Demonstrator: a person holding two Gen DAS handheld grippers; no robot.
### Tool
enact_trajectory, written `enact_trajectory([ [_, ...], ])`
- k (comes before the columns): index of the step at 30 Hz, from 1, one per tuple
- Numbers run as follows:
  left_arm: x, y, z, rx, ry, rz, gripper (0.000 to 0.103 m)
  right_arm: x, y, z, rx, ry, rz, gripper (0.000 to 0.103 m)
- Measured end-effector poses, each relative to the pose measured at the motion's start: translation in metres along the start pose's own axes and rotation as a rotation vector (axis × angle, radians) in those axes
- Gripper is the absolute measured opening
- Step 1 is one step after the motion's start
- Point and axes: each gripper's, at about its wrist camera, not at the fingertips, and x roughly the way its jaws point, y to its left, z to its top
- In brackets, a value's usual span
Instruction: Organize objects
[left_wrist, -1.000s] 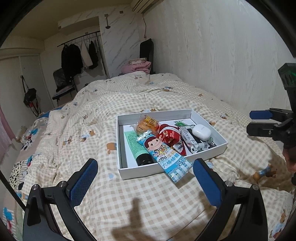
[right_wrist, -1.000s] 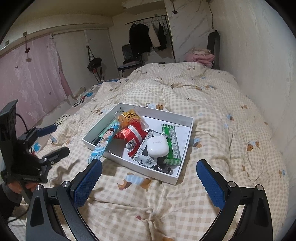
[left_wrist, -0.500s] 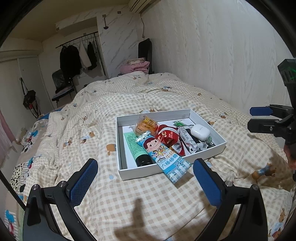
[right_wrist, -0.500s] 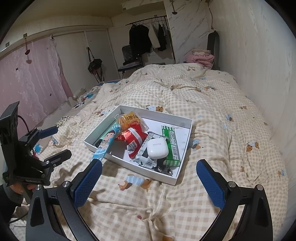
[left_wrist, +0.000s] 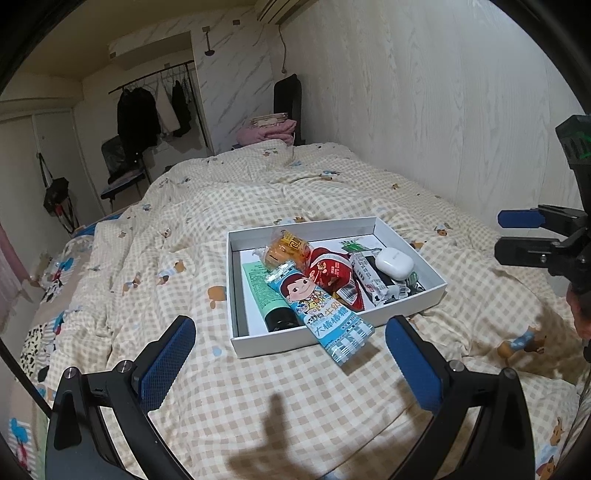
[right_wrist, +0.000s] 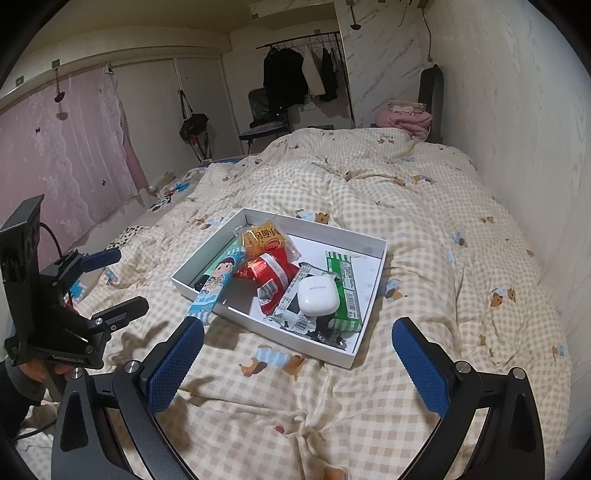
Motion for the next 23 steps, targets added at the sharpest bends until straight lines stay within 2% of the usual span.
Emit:
enact_trajectory([
  [10,0.004,0.000,-0.002,-0.022,0.029,-0.014,0.103,-0.003,-0.002,0.000,0.005,-0.003,0.001,0.102],
  [16,0.008,-0.005,-0.004,-0.024,0.082,-0.070,0.103,-0.004,-0.004,-0.003,0.011,-0.001,0.000,0.102],
  [23,0.002,-0.012,-0.005,-0.021,0.055,-0.090,0.103,-0.006,-0.006,-0.005,0.012,-0.003,-0.003,0.102],
])
